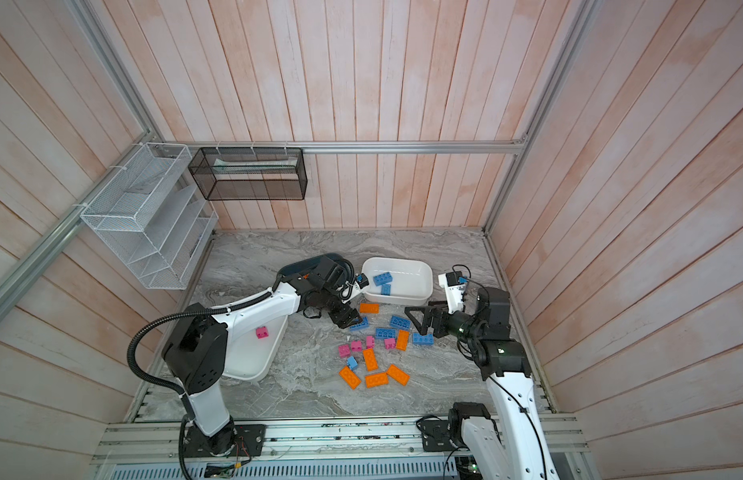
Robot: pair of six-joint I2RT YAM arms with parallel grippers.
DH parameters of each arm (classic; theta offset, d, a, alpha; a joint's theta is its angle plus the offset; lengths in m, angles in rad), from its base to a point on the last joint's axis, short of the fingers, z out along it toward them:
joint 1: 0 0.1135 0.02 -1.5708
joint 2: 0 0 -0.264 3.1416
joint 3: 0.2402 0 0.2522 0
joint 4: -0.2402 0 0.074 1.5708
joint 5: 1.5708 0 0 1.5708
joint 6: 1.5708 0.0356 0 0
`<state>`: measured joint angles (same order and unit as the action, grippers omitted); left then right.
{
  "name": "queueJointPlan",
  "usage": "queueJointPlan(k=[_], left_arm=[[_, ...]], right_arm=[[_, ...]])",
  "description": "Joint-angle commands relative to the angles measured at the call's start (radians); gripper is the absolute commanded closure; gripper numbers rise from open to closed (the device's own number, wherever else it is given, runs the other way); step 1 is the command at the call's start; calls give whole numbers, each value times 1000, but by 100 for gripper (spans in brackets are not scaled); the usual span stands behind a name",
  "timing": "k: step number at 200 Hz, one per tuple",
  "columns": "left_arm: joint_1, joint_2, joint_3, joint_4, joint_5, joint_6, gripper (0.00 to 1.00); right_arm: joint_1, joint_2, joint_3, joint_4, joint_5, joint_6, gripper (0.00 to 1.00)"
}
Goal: Sort the legos into containers by color
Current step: 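Lower the left gripper onto another blue 2x4 brick and grasp it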
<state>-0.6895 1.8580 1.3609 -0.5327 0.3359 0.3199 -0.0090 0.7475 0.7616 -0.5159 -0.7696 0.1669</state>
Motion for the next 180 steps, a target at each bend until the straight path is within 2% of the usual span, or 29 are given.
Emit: queueJointPlan(k=[1,115,150,180], left_arm=[[-1,51,-19,61,13,81,25],[-14,169,-22,119,-11,151,34],[-23,191,-16,127,-15,154,41],[-28,193,-16,129,-29,163,56]], right_arm=[[5,-7,-14,-26,-17,-7,2],[6,5,-47,-7,-10,2,2],[6,6,-53,-5,-11,3,2],[6,4,-53,-6,-7,5,2]])
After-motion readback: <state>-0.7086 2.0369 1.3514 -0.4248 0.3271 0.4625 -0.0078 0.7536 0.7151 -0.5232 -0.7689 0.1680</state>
